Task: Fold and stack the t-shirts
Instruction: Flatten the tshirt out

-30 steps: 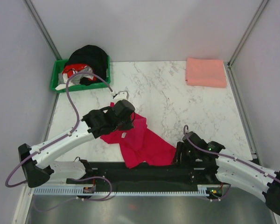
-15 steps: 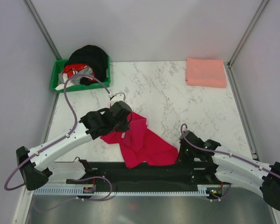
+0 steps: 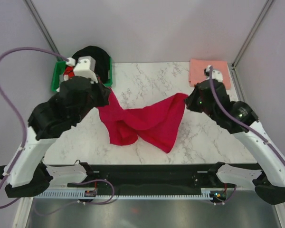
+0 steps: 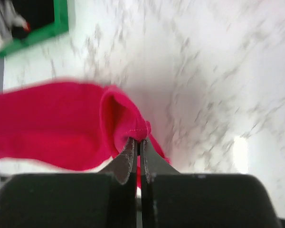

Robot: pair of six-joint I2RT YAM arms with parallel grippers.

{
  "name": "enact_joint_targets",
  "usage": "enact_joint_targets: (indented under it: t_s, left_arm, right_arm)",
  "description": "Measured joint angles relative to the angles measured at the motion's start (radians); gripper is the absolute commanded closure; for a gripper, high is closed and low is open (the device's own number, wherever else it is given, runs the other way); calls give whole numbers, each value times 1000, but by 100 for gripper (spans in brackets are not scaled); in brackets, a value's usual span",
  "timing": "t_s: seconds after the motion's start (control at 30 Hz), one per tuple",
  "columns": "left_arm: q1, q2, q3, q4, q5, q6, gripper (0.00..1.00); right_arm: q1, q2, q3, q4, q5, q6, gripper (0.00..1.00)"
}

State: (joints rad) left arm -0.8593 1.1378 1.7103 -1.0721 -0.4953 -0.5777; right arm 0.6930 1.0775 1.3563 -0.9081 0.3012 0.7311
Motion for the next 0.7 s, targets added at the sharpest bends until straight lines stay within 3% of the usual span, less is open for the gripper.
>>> enact_joint_targets:
  t_s: [0.17,0.3,0.47,0.7]
  left_arm:
    - [1,-3,291,-3,-119,185,98]
    - [0,-71,329,96,-139,352,98]
    - [0,-179,305,238,-35,549,98]
    - [1,-249,316,370,150,636,98]
  right_arm:
    - [-74,72,373,-134,164,-110,100]
    - [-76,50,514,-147,248,-177,100]
    - [-76,-132,450,-63,282,-259,100]
    - [-76,-415,317,123,225,-357,100]
